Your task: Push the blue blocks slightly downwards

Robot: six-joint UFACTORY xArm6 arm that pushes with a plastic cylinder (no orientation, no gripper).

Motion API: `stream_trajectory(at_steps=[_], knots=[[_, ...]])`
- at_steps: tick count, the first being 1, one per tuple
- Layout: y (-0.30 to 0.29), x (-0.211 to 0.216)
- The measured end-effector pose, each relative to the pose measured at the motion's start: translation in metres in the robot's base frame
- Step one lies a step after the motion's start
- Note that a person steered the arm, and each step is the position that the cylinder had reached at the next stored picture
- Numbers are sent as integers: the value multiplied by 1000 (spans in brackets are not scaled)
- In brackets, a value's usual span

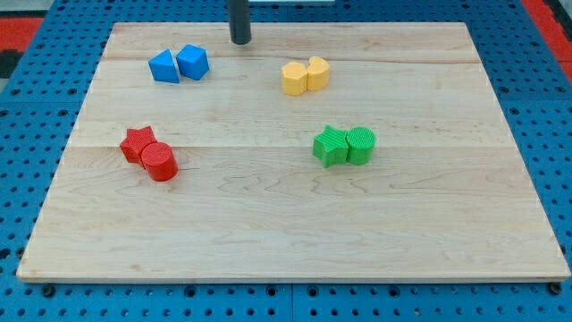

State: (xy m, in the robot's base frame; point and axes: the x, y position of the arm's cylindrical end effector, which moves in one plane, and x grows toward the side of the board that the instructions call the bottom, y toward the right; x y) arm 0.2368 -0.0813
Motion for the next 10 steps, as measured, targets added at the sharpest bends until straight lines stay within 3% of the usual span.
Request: stream_trajectory(at_steps=[2,5,8,9,10], knots=[[-52,38],[-77,61],[-89,35],[-125,36],[-115,47]])
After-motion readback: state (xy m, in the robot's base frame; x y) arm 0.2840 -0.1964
